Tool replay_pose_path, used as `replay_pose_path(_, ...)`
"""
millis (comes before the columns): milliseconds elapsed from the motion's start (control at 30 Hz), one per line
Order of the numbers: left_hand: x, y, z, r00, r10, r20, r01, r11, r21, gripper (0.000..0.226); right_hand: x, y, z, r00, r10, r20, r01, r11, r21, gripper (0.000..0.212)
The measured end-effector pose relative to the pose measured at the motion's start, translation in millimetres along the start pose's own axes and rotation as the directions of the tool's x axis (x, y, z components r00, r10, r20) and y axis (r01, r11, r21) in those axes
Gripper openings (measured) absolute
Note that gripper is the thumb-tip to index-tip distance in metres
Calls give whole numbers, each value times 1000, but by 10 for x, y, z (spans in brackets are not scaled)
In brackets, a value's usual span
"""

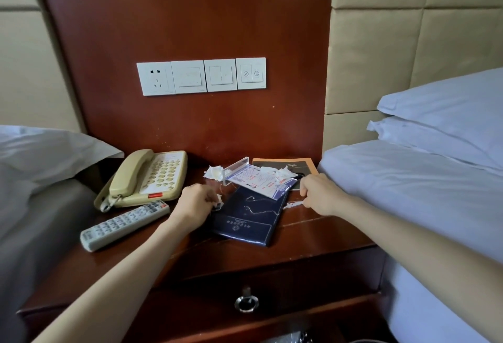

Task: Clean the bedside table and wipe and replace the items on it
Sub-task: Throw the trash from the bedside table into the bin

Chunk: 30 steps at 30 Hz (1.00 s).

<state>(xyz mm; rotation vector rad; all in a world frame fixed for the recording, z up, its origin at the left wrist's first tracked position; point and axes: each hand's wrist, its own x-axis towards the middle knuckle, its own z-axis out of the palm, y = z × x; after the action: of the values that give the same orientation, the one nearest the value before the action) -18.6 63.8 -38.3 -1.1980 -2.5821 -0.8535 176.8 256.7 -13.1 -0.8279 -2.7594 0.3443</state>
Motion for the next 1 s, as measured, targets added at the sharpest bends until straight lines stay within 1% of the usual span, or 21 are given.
replay_pose_path(100,-18,-16,-2,999,15,-36,-17,999,-48,25,-29,15,-40,1000,-2,-19,1,1000,-12,23)
replay_pose_path(167,-22,-37,-9,1000,7,7,-7,1000,-31,26,-55,20,-107,998,-16,-56,18,1000,22,21)
replay_pose_path(233,-25,-51,-17,999,-11,33,11,1000,-7,19,-77,23,-199,994,-37,-99,45,996,82,19)
replay_pose_path(300,-44,-45,-32,1000,-26,12,26,1000,-4,13,-102,34,-281,989,-59,-138,78,988,136,19)
replay_pose_path(433,-69,-33,-69,998,-53,-39,53,999,-3,10,-194,21,-395,975,-87,-205,132,968,213,21)
replay_pose_path(533,-75,-31,-83,996,-82,-44,82,997,9,13,-278,-9,-451,960,-126,-250,187,954,235,20)
replay_pose_path(700,-161,72,-103,994,-82,-68,83,996,17,15,-406,-32,-479,953,-127,-276,212,929,304,21)
replay_pose_path(800,-219,286,-165,993,-13,-118,9,999,-35,15,-520,-22,-532,954,-147,-261,240,895,376,18)
replay_pose_path(867,-267,519,-248,988,80,-135,-93,991,-94,15,-616,4,-588,946,-173,-275,280,863,420,21)
replay_pose_path(933,-364,791,-322,975,181,-129,-196,973,-122,13,-720,64,-643,948,-179,-263,289,831,476,20)
replay_pose_path(1000,-504,1057,-351,956,267,-120,-284,945,-160,10,-836,165,-676,958,-176,-227,266,839,475,16)
